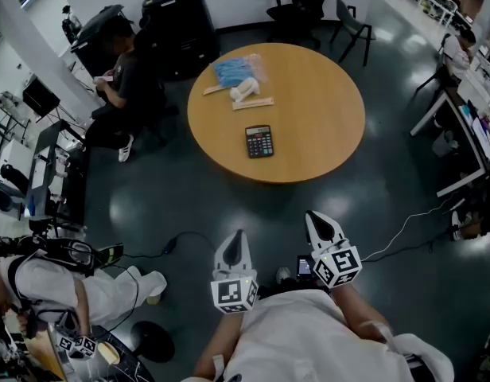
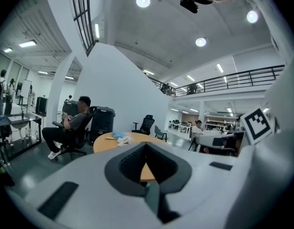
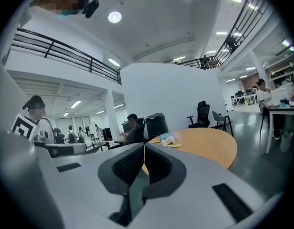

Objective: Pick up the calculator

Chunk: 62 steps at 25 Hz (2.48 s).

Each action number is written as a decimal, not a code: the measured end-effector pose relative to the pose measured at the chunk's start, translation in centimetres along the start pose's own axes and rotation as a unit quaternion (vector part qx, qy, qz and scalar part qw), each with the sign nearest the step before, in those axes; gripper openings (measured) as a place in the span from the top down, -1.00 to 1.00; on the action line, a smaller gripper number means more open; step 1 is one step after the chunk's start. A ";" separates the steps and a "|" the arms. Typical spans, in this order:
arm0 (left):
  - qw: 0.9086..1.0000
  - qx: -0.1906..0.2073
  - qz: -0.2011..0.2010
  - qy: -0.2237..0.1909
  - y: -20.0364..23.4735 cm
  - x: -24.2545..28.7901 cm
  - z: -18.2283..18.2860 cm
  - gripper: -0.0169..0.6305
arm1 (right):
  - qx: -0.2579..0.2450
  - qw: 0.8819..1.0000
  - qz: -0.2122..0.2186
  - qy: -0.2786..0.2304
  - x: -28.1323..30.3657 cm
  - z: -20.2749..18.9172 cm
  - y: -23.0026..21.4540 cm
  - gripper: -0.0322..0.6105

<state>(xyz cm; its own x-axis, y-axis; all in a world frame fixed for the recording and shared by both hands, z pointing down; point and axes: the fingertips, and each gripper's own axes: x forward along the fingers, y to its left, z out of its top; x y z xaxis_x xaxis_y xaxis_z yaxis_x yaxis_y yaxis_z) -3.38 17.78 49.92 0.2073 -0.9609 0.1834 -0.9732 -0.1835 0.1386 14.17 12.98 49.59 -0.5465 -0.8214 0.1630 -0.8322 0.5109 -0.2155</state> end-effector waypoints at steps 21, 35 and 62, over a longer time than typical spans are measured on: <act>0.996 0.001 -0.084 -0.026 8.5 23.0 5.9 0.93 | -0.034 0.994 0.066 0.080 25.4 -2.9 -10.2 0.85; 0.994 -0.017 -0.098 0.036 9.2 31.9 4.0 0.93 | -0.034 0.926 0.213 0.311 41.1 -12.5 -18.7 0.39; 0.994 -0.030 -0.055 0.092 11.3 33.8 0.1 0.93 | 0.011 0.878 0.275 0.391 44.8 -17.9 -17.6 0.66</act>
<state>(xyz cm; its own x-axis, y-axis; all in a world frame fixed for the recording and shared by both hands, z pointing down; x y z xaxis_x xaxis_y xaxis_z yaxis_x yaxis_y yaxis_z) -7.35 -16.80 57.61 0.3321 -0.8806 0.3379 -0.9370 -0.2670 0.2252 2.71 -28.26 77.95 -0.7697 -0.0210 0.6380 -0.4241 0.7639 -0.4865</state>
